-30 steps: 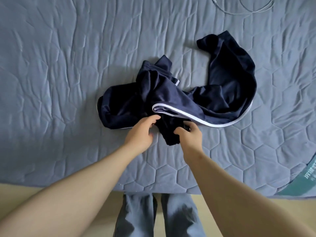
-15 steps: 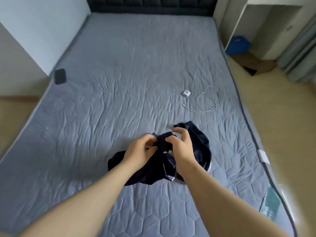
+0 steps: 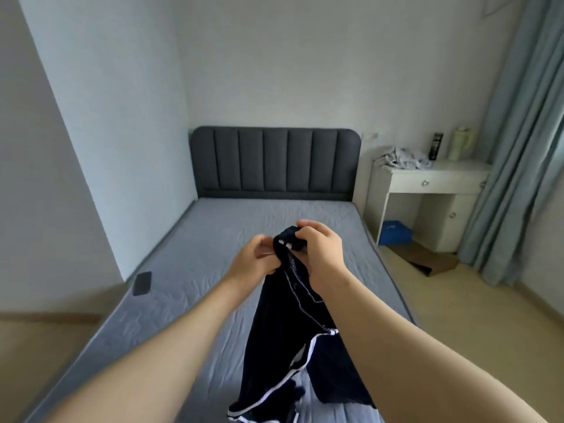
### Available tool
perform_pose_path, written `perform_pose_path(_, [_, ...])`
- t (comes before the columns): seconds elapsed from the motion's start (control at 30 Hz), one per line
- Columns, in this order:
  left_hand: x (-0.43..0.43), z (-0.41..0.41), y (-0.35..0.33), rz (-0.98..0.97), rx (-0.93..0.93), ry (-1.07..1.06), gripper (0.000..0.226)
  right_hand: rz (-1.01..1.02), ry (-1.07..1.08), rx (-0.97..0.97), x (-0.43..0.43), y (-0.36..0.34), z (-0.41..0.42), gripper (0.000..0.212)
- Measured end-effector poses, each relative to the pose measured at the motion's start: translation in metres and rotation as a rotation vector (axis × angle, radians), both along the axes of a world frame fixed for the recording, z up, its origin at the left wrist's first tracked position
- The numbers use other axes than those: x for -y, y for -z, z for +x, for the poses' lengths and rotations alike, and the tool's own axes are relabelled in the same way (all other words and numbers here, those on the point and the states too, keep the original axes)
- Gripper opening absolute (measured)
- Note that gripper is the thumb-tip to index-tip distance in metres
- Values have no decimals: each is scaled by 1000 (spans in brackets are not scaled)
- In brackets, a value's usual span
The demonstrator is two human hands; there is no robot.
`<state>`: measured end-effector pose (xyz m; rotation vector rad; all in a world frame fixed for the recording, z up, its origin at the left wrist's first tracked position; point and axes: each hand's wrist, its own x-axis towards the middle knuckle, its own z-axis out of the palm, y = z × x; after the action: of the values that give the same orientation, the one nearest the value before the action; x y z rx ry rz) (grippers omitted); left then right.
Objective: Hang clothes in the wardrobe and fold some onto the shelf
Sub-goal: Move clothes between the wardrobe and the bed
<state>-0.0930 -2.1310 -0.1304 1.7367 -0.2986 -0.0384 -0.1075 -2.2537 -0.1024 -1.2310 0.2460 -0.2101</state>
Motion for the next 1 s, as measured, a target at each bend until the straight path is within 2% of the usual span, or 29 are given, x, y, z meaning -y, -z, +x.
perform_pose_path(0.2, [-11, 2, -91, 92, 260, -60, 23, -48, -9, 178, -21, -106, -1, 36])
perform_pose_path(0.3, [-15, 7, -133, 238, 340, -205, 22, -79, 17, 268, -31, -149, -1, 40])
perform_pose_path(0.4, [-23, 10, -174, 433, 410, -271, 8, -65, 21, 350, -37, -181, -5, 41])
perform_pose_path(0.5, [-40, 15, -203, 672, 388, -225, 17, -152, 87, 431, -35, -203, -8, 35])
perform_pose_path(0.57, [-53, 15, -213, 748, 329, -201, 21, -150, 130, 470, -31, -215, -9, 31])
perform_pose_path(0.63, [-61, 15, -217, 667, 258, -118, 9, -145, 141, 505, -31, -223, -10, 30])
perform_pose_path(0.7, [-59, 13, -217, 513, 186, -32, 13, -181, 126, 537, -33, -228, -9, 30])
perform_pose_path(0.77, [-55, 15, -216, 496, 211, -25, 10, -219, 129, 552, -35, -231, -8, 31])
perform_pose_path(0.83, [-54, 19, -216, 470, 277, -123, 10, -275, 176, 531, -33, -232, -4, 27])
perform_pose_path(0.9, [-58, 22, -222, 363, 293, -262, 7, -293, 226, 499, -29, -232, 0, 21])
perform_pose_path(1.0, [-62, 23, -237, 219, 334, -290, 10, -251, 256, 479, -25, -231, 7, 20])
